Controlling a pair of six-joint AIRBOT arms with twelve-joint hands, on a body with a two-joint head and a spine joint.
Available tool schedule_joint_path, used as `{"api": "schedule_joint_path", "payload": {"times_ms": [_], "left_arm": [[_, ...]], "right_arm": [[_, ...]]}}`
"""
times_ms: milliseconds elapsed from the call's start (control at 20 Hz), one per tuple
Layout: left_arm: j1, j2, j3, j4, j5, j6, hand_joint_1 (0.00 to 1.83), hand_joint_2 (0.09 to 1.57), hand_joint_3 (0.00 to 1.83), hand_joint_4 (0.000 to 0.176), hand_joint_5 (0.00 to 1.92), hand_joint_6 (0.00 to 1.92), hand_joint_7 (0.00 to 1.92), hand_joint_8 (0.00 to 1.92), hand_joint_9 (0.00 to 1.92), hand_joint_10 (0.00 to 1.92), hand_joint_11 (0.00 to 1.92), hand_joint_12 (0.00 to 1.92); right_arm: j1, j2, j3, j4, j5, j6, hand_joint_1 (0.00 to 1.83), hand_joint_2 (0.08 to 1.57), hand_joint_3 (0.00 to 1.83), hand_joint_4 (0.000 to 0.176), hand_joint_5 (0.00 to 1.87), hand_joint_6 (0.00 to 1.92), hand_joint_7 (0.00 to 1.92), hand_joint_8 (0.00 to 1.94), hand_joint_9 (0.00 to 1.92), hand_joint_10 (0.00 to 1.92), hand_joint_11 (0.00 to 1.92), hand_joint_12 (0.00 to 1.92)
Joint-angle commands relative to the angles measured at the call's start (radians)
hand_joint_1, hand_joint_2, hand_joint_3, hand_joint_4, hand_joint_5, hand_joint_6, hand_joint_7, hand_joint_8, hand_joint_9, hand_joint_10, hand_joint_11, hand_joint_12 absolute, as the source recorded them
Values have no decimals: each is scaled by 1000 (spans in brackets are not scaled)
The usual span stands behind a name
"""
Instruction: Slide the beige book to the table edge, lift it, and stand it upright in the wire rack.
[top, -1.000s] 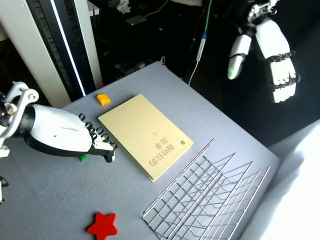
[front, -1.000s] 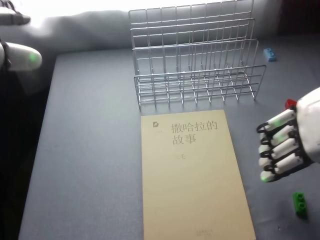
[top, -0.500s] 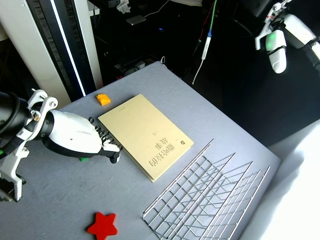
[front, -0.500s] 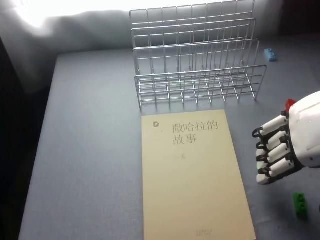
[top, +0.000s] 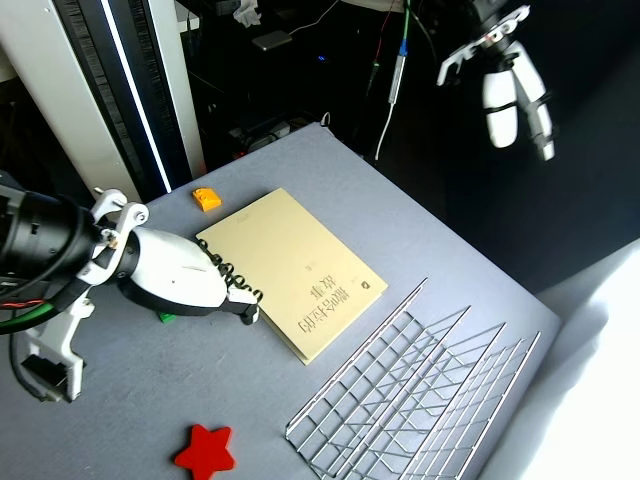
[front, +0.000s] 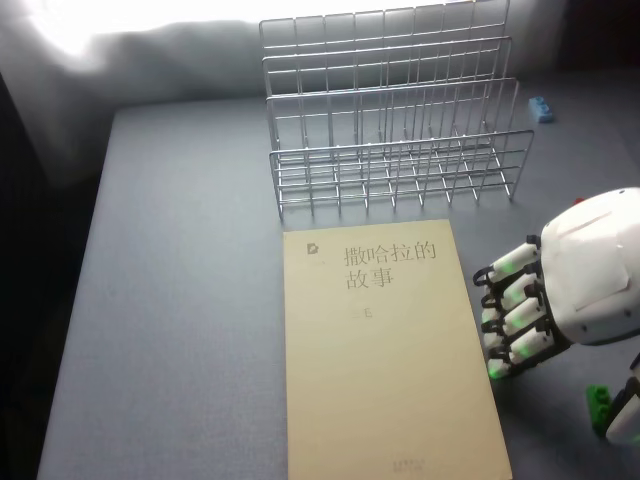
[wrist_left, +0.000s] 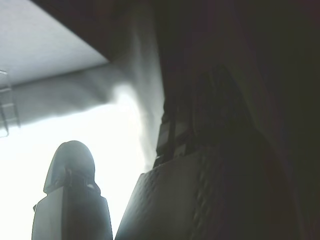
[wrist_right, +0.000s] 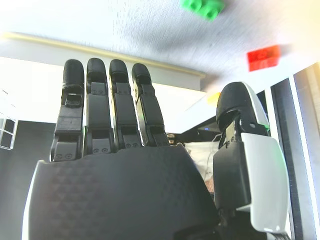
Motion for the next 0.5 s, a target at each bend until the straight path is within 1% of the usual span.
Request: {"api": "schedule_joint_path", "payload": {"times_ms": [0,50,150,200,250,300,400,450], "left_arm": [[-11,1,5,9,-22,17,243,1100,0,0,158,1,187,2,153,1,0,297],[-6,1,5,9,-1,27,220,1106,3,0,157,0,186,1,149,0,0,293],[-2,5,-1,9,7,32,245,1088,0,0,177,3,202,3,164,4,0,345],[11,10,-6,26,5,4,240,1089,0,0,175,2,198,1,162,2,0,352],[45,12,-9,145,-10,-131,241,1087,0,0,178,3,204,3,168,4,0,355],[75,17,-11,220,-14,-240,247,1089,0,0,184,4,215,6,168,3,0,360],[116,33,-23,325,-20,-347,263,1085,0,0,192,4,226,6,175,4,0,392],[125,38,-27,344,-27,-373,263,1093,1,0,184,1,207,4,157,2,0,356]], "right_arm": [[3,0,2,35,-27,1,132,1124,0,0,269,2,280,4,277,8,0,730],[0,-5,2,35,-28,0,108,1129,0,0,270,2,281,3,279,7,0,741],[-4,-12,2,34,-29,0,93,1138,1,0,270,3,281,4,282,5,0,744],[-5,-18,2,34,-33,0,98,1137,0,0,269,2,281,3,279,3,0,747],[-6,-23,2,34,-39,0,97,1139,1,0,267,0,274,1,271,1,0,731],[-6,-27,2,34,-44,0,112,1136,0,0,272,2,279,2,278,3,0,768],[-7,-37,2,34,-55,1,140,1129,0,0,279,3,284,3,277,2,0,762],[-8,-42,2,34,-58,0,129,1130,0,0,292,7,301,8,287,5,0,760]]}}
